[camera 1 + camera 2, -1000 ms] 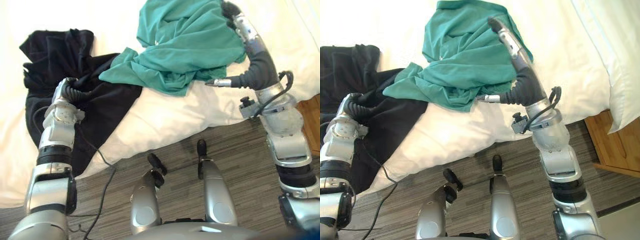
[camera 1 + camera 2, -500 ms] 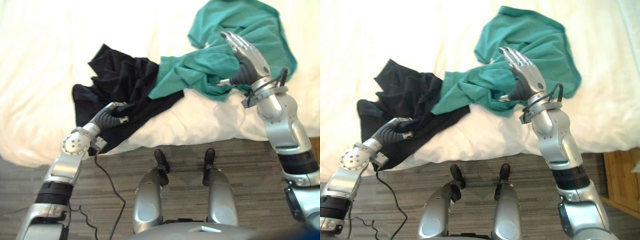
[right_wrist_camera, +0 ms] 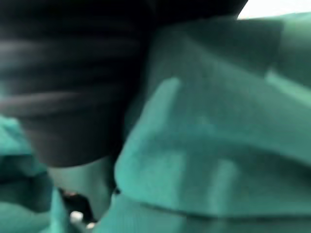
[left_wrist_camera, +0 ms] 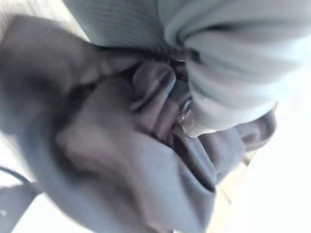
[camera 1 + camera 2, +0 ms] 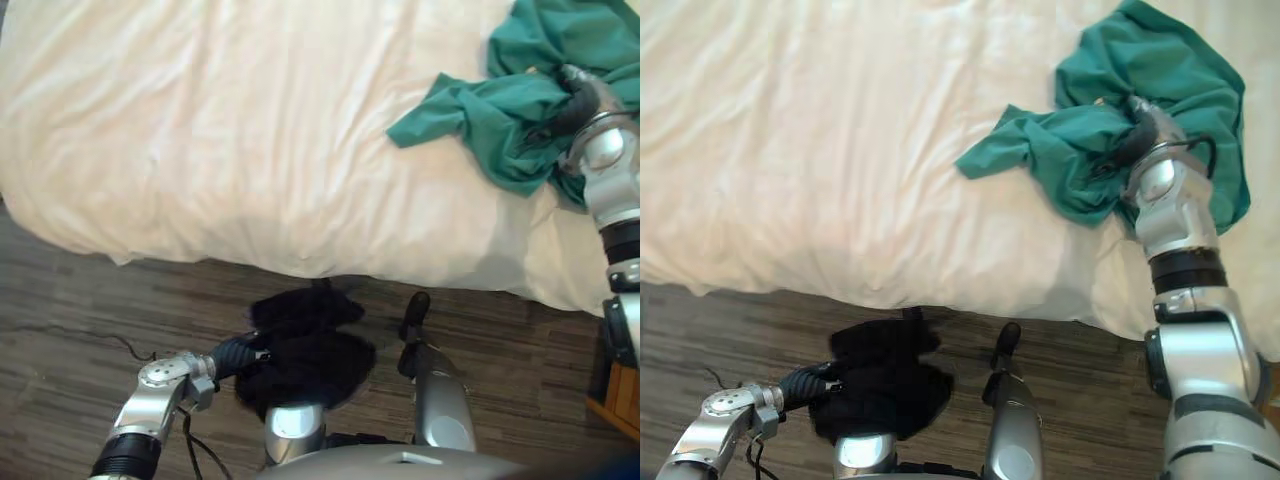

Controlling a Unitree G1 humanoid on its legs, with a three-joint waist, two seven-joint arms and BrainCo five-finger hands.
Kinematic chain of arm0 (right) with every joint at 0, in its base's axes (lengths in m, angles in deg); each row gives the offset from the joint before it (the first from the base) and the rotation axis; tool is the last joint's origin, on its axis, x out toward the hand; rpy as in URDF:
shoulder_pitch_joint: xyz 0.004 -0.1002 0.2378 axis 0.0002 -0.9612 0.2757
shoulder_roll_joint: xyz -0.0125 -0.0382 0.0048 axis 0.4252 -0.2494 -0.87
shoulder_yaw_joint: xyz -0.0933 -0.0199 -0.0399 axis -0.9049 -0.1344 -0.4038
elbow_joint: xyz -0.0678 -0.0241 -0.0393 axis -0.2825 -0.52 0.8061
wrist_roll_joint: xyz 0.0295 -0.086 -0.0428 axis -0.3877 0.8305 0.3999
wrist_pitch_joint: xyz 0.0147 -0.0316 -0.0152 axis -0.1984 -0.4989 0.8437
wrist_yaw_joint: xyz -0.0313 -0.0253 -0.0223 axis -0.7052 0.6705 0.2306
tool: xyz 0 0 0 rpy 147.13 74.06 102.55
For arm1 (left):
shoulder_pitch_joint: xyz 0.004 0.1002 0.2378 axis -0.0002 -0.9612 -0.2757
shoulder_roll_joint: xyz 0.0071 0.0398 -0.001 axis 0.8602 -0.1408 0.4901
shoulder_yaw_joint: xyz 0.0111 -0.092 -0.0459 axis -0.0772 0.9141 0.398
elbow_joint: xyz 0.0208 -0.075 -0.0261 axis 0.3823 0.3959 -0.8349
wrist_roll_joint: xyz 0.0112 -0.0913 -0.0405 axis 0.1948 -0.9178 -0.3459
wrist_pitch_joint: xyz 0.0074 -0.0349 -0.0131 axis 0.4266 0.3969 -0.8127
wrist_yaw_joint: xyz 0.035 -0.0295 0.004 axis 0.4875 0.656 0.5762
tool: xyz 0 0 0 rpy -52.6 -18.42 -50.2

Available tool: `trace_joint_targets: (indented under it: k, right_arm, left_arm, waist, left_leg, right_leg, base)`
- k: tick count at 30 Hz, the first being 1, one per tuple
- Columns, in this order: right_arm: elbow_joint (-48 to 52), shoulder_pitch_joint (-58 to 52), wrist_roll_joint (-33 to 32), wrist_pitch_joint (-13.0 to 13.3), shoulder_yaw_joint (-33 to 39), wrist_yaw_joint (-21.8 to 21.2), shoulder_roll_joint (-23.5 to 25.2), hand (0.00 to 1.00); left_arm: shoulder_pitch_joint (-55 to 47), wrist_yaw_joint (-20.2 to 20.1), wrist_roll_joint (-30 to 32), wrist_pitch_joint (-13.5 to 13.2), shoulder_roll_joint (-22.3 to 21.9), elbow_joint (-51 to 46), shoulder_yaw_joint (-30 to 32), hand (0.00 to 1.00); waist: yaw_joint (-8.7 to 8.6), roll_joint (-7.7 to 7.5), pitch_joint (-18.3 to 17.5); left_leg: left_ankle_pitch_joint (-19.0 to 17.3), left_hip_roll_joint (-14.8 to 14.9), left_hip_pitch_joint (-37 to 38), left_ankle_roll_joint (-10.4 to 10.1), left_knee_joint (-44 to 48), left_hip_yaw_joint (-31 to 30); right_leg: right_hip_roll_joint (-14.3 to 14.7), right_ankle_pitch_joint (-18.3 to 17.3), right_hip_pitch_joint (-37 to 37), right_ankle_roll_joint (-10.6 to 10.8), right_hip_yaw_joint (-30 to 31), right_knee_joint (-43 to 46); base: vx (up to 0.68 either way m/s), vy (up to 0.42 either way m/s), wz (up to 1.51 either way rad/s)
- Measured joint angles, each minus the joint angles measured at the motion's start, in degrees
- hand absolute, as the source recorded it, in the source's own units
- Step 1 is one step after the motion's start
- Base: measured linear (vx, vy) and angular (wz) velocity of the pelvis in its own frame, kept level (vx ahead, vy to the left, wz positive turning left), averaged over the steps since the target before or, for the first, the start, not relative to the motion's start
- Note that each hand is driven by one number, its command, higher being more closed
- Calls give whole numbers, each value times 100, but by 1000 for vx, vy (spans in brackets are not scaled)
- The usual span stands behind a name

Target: Tidy the bed and pick cloth on bed and put in laundry

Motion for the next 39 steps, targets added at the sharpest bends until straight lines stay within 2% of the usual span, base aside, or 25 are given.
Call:
trace_joint_targets:
  k: [5,8,9,13,16,18,20,21,22,23,24,25,27,28,30,34,35,39]
  right_arm:
    - [-255,112,-351,-5,250,-184,-154,100]
    - [-502,3,-1177,34,611,-97,-126,100]
    - [-543,-141,-1560,116,793,48,-46,100]
    - [-492,-724,-2429,621,1419,462,541,100]
    - [-118,-1488,-3342,1052,1906,784,1241,100]
    - [297,-2223,-4337,1396,2263,950,2005,100]
    - [582,-2792,-4972,1674,2494,994,2501,100]
    - [727,-3278,-5252,1920,2624,972,2925,100]
    - [742,-3750,-5313,2121,2654,933,3326,100]
    - [731,-4002,-5313,2194,2649,909,3503,100]
    - [660,-4487,-5265,2321,2605,886,3804,100]
    - [513,-4921,-5208,2455,2513,876,3999,100]
    - [95,-5482,-5082,2528,2429,806,4149,100]
    - [-221,-5775,-5031,2524,2432,744,4166,100]
    - [-719,-6070,-5011,2524,2456,692,4181,100]
    - [-1577,-6650,-4437,2480,2607,553,4197,100]
    - [-1622,-6717,-4387,2439,2642,530,4196,100]
    - [-1956,-6910,-3744,1921,3064,345,4178,100]
  left_arm:
    - [-7,1,-502,-9,-82,260,14,100]
    - [-12,32,-655,-39,-202,420,53,100]
    - [-14,67,-648,-87,-270,463,96,100]
    - [-175,199,-576,-358,-448,529,297,100]
    - [-231,382,-533,-413,-598,645,405,100]
    - [-401,528,-518,-495,-707,695,526,100]
    - [-442,662,-512,-569,-791,886,584,100]
    - [-439,858,-457,-692,-933,1162,677,100]
    - [-439,1171,-422,-814,-1104,1484,772,100]
    - [-435,1338,-422,-840,-1192,1664,828,100]
    - [-433,1685,-425,-916,-1383,2062,949,100]
    - [-419,2061,-426,-966,-1569,2417,1064,100]
    - [-385,2475,-450,-1009,-1797,2798,1154,100]
    - [-343,2661,-488,-985,-1933,2944,1136,100]
    - [-295,2961,-607,-902,-2100,3093,1152,100]
    - [-84,3638,-638,-354,-2233,3308,1371,100]
    - [-72,3701,-636,-297,-2238,3361,1393,100]
    - [-73,3919,-655,-5,-2276,3666,1648,100]
  waist:
    - [54,7,38]
    - [83,-6,45]
    - [82,-12,48]
    - [45,-102,93]
    - [-1,-145,113]
    - [-71,-232,91]
    - [-88,-310,-40]
    - [-160,-355,-165]
    - [-233,-399,-360]
    - [-249,-419,-500]
    - [-266,-441,-801]
    - [-320,-443,-1082]
    - [-404,-419,-1449]
    - [-482,-394,-1624]
    - [-568,-372,-1753]
    - [-704,-320,-1807]
    - [-702,-299,-1830]
    - [-719,-143,-1930]
  left_leg:
    - [195,-55,-58,-18,-233,14]
    - [280,-59,0,13,-330,18]
    - [318,-64,59,36,-380,25]
    - [314,-51,379,22,-482,149]
    - [293,-48,831,-10,-650,268]
    - [272,-44,1244,-43,-810,421]
    - [249,-54,1401,-90,-873,521]
    - [214,-49,1528,-130,-880,584]
    - [176,-43,1704,-170,-924,659]
    - [165,-48,1818,-187,-981,698]
    - [141,-55,2063,-222,-1116,827]
    - [126,-67,2333,-247,-1268,920]
    - [142,-113,2684,-286,-1512,1003]
    - [169,-151,2878,-319,-1683,1036]
    - [185,-192,3152,-342,-1840,1112]
    - [98,-202,3528,-388,-1843,1211]
    - [93,-201,3559,-391,-1843,1250]
    - [53,-190,3847,-425,-1846,1409]
  right_leg:
    - [-10,49,-132,-63,9,-54]
    - [2,65,-118,-39,-1,-58]
    - [3,67,-82,-38,7,-64]
    - [26,62,108,-42,104,-88]
    - [46,31,419,-74,169,-116]
    - [71,-5,663,-77,299,-117]
    - [70,-85,722,-55,391,-114]
    - [69,-147,825,-25,425,-111]
    - [76,-215,945,-14,454,-100]
    - [85,-247,996,-9,504,-98]
    - [108,-295,1110,-4,606,-106]
    - [131,-332,1272,17,674,-153]
    - [146,-382,1517,54,725,-253]
    - [149,-398,1654,69,726,-314]
    - [150,-424,1846,88,749,-369]
    - [149,-445,2186,118,824,-471]
    - [155,-443,2229,119,871,-474]
    - [187,-442,2392,121,1019,-485]
  base:
    - [-58,13,3]
    - [0,-4,1]
    - [42,-24,-9]
    - [61,-20,-15]
    - [84,-8,-22]
    - [86,3,-31]
    - [74,1,-23]
    - [116,-9,-22]
    - [106,-10,-20]
    - [139,-13,-36]
    - [130,-13,-47]
    - [129,-5,-46]
    - [116,3,-26]
    - [105,6,-15]
    - [77,12,-14]
    - [41,-2,-11]
    - [43,-6,-24]
    - [-6,-23,-20]
